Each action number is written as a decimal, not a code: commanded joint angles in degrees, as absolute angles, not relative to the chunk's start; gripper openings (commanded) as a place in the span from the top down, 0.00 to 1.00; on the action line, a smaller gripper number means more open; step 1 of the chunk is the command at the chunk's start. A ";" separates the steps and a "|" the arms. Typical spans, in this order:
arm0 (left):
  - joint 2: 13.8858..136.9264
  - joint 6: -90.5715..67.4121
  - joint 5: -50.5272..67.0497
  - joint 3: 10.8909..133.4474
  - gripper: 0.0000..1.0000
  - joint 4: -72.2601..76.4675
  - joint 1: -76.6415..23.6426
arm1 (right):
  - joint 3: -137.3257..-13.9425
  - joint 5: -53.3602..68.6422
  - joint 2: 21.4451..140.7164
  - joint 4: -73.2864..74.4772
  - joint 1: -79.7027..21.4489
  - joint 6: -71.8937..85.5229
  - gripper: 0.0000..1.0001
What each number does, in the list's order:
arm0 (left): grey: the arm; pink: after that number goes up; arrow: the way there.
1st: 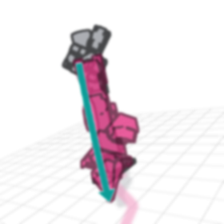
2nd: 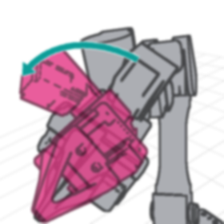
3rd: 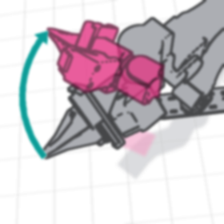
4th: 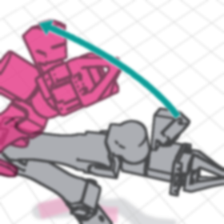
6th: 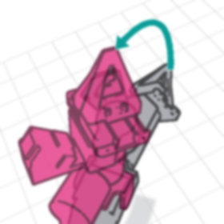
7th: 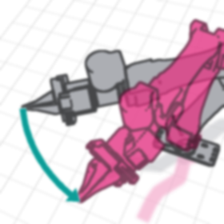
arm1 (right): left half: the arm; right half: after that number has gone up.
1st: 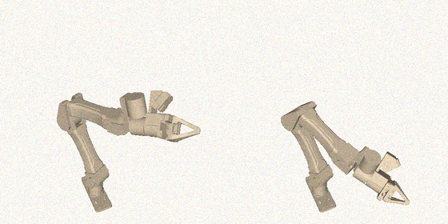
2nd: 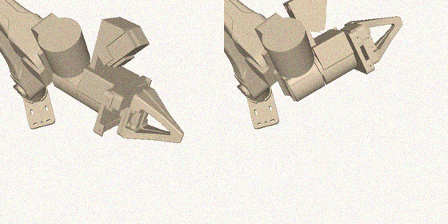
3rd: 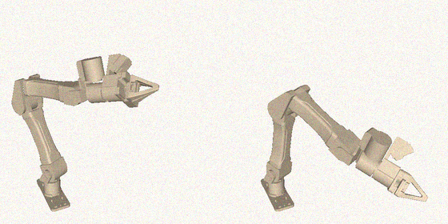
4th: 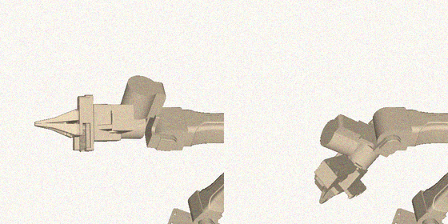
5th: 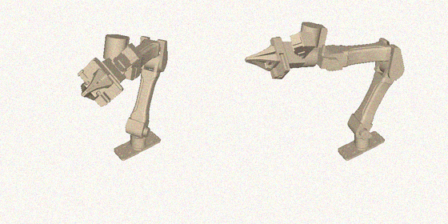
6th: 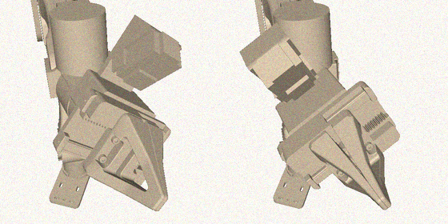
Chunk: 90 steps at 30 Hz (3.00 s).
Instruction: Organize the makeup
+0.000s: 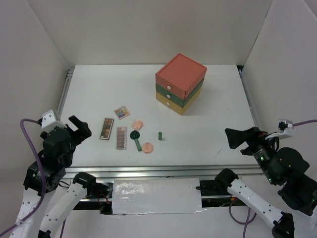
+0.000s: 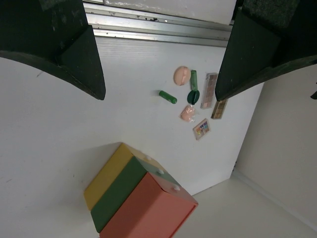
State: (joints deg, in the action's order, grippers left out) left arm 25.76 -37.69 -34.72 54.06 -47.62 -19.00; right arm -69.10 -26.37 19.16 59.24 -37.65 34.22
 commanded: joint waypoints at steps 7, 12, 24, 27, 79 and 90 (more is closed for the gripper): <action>26.72 -32.27 -25.26 52.66 0.00 -39.24 -19.25 | -67.96 -20.41 16.89 54.68 -37.53 33.40 0.00; 38.38 -41.36 4.84 48.25 0.01 -20.08 -19.25 | -61.88 -9.61 17.31 44.66 -37.44 35.15 0.00; 87.08 -58.44 28.12 58.61 0.02 33.04 -21.53 | -54.23 0.53 19.87 35.60 -37.62 37.71 0.00; 97.78 -62.30 29.61 62.13 0.07 39.79 -22.76 | -53.18 -1.84 19.34 34.02 -37.44 36.83 0.00; 115.76 -65.30 27.78 79.38 0.88 42.01 -24.08 | -55.11 -4.92 19.42 35.68 -37.36 32.34 0.00; 108.12 -63.99 26.28 69.80 0.93 43.51 -22.33 | -55.37 -4.40 19.78 35.60 -37.53 32.34 0.00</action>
State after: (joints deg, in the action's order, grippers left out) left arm 112.73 -66.19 27.97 72.03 40.71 -23.29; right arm -53.67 -4.91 19.42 36.51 -37.60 33.15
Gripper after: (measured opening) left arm 0.358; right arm 0.997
